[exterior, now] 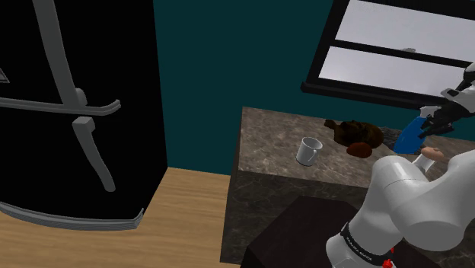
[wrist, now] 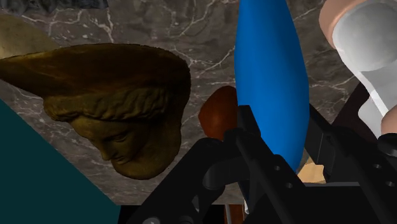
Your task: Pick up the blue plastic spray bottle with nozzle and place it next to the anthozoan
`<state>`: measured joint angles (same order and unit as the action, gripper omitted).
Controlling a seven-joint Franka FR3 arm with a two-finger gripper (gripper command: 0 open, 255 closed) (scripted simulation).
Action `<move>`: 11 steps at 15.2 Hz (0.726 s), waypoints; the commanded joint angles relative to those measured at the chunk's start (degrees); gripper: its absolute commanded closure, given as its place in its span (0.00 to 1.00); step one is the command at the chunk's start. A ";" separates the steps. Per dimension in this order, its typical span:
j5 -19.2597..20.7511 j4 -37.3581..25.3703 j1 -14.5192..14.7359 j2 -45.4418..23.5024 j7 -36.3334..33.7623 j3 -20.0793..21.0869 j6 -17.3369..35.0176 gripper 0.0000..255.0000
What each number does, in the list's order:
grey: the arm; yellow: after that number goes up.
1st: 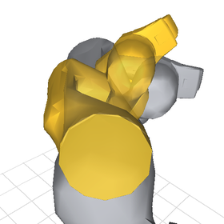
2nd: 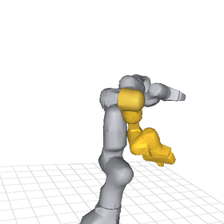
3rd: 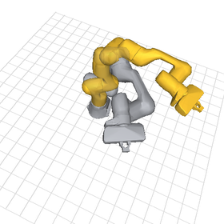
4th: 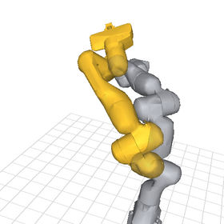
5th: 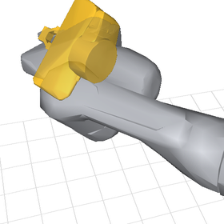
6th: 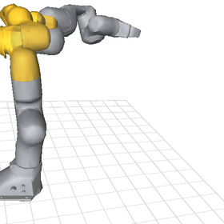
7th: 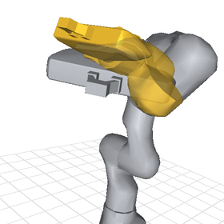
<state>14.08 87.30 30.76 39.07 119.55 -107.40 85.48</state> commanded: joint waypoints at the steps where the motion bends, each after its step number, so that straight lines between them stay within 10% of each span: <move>1: 0.39 1.45 -0.24 0.36 0.14 -0.29 1.52 1.00; 11: 2.48 6.54 -0.36 2.49 0.58 -2.28 7.55 1.00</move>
<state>16.36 93.51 30.31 41.33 120.12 -109.47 92.53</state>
